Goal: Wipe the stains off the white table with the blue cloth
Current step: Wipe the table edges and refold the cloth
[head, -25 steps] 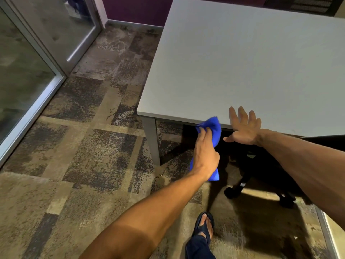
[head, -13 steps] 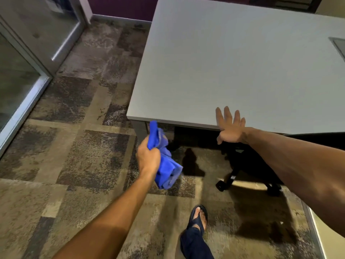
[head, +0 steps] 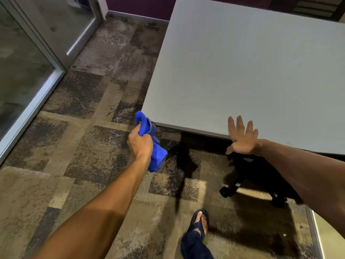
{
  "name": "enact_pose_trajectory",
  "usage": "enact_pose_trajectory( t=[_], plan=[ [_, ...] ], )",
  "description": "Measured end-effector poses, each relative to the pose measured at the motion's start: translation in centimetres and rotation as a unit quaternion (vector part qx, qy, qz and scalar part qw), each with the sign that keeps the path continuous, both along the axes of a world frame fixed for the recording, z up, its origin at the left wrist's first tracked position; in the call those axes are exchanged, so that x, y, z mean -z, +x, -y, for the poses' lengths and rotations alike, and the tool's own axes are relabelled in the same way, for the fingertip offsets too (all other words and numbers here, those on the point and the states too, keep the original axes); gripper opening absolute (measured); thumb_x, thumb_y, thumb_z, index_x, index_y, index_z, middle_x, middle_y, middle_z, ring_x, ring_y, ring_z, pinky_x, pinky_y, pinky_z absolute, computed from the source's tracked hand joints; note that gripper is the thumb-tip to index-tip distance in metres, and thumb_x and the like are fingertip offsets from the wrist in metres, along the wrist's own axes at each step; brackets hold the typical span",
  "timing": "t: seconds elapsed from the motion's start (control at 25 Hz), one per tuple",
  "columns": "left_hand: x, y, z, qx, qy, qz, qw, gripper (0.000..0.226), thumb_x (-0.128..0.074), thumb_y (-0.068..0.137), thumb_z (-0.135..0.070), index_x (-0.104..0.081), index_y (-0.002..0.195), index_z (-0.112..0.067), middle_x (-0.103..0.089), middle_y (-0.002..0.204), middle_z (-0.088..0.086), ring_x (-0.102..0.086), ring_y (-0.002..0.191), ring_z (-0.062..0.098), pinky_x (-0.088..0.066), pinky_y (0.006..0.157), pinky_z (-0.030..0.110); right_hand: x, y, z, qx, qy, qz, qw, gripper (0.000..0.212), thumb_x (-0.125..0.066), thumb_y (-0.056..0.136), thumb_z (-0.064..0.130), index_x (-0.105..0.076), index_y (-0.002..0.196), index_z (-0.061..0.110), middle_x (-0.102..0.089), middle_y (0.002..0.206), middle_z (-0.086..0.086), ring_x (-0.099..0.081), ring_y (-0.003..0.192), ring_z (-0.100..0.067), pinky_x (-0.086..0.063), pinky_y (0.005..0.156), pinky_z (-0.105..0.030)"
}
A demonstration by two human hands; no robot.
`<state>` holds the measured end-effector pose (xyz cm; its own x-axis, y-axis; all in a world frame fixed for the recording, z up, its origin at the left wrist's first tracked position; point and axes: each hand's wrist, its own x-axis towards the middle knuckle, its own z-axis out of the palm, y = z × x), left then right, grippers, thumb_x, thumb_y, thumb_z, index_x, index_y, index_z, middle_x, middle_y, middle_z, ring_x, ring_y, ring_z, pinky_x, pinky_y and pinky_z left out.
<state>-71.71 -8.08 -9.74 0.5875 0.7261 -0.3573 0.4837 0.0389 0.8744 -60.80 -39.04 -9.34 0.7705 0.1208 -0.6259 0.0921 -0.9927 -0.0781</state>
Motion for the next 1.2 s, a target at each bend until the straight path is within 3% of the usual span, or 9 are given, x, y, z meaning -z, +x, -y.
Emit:
enact_pose_trajectory(
  t=[0.12,0.2,0.32,0.44,0.6,0.8,0.96,1.12,1.2],
  plan=[
    [0.0,0.4,1.8,0.003,0.012,-0.004,1.0,0.047,-0.039,0.077,0.009,-0.065,0.075,-0.03,-0.06,0.049,-0.021,-0.057,0.044,-0.003,-0.035,0.038,0.01,-0.4,0.1,0.1,0.004,-0.006,-0.01,1.0,0.133,-0.076,0.077,0.045,0.035,0.15,0.04,0.038,0.162,-0.006,0.028,0.151,-0.042,0.006,0.12,-0.066],
    [-0.4,0.6,3.2,0.029,0.027,-0.03,0.999,0.039,-0.041,0.075,0.008,-0.055,0.065,-0.027,-0.057,0.047,-0.011,-0.054,0.042,0.006,-0.033,0.04,0.019,-0.6,0.0,-0.2,0.007,-0.005,-0.022,1.0,0.131,-0.076,0.08,0.042,0.033,0.153,0.037,0.038,0.163,-0.009,0.029,0.151,-0.042,0.007,0.12,-0.066],
    [-0.5,0.6,5.3,0.09,0.078,-0.054,0.991,0.031,-0.046,0.075,0.005,-0.058,0.075,-0.024,-0.052,0.058,-0.005,-0.05,0.052,0.015,-0.03,0.047,0.025,-0.7,-0.2,-0.4,0.001,-0.009,-0.012,1.0,0.128,-0.076,0.084,0.039,0.029,0.156,0.033,0.036,0.163,-0.012,0.027,0.151,-0.043,0.007,0.12,-0.066],
    [-0.2,0.6,8.0,0.142,0.127,-0.081,0.978,0.028,-0.05,0.078,-0.001,-0.063,0.09,-0.023,-0.059,0.068,0.0,-0.055,0.062,0.024,-0.038,0.053,0.03,-1.1,-0.3,-0.6,-0.006,-0.008,-0.013,1.0,0.126,-0.075,0.086,0.038,0.03,0.156,0.032,0.036,0.163,-0.013,0.027,0.151,-0.044,0.007,0.12,-0.066],
    [-0.8,1.0,12.0,0.178,0.146,-0.097,0.968,0.022,-0.052,0.079,0.001,-0.053,0.087,-0.019,-0.054,0.069,-0.006,-0.053,0.064,0.019,-0.039,0.06,0.032,-1.5,-0.4,-0.6,-0.011,-0.004,-0.018,1.0,0.123,-0.072,0.089,0.034,0.031,0.155,0.031,0.036,0.163,-0.013,0.026,0.151,-0.044,0.006,0.12,-0.067],
    [-1.6,1.3,13.3,0.196,0.138,-0.103,0.965,0.02,-0.054,0.082,-0.002,-0.052,0.096,-0.016,-0.064,0.08,0.001,-0.066,0.075,0.025,-0.05,0.066,0.036,-1.5,-0.5,-0.6,-0.015,-0.008,-0.019,1.0,0.121,-0.07,0.09,0.031,0.032,0.155,0.031,0.036,0.163,-0.013,0.026,0.151,-0.044,0.006,0.12,-0.066],
    [-2.1,0.7,16.0,0.329,0.14,-0.098,0.929,0.023,-0.056,0.082,-0.002,-0.053,0.099,-0.017,-0.067,0.09,0.004,-0.069,0.086,0.029,-0.056,0.076,0.043,-1.5,-0.5,-0.4,-0.026,-0.015,-0.013,0.999,0.12,-0.068,0.091,0.031,0.033,0.154,0.03,0.036,0.163,-0.014,0.025,0.152,-0.045,0.005,0.12,-0.066],
    [-1.8,0.4,15.5,0.44,0.169,-0.059,0.88,0.035,-0.052,0.08,0.0,-0.059,0.103,-0.025,-0.067,0.105,0.0,-0.065,0.099,0.033,-0.048,0.072,0.043,-1.6,-0.5,-0.3,-0.037,-0.019,-0.013,0.999,0.115,-0.065,0.093,0.023,0.033,0.155,0.027,0.035,0.163,-0.016,0.024,0.152,-0.047,0.003,0.121,-0.066],
    [-2.2,0.5,14.1,0.454,0.117,-0.044,0.882,0.039,-0.05,0.078,-0.003,-0.066,0.102,-0.028,-0.069,0.105,-0.003,-0.069,0.092,0.029,-0.056,0.075,0.047,-1.7,-0.5,-0.3,-0.033,-0.016,-0.011,0.999,0.113,-0.063,0.093,0.019,0.032,0.155,0.027,0.034,0.164,-0.017,0.023,0.152,-0.046,0.003,0.121,-0.064]
  ],
)
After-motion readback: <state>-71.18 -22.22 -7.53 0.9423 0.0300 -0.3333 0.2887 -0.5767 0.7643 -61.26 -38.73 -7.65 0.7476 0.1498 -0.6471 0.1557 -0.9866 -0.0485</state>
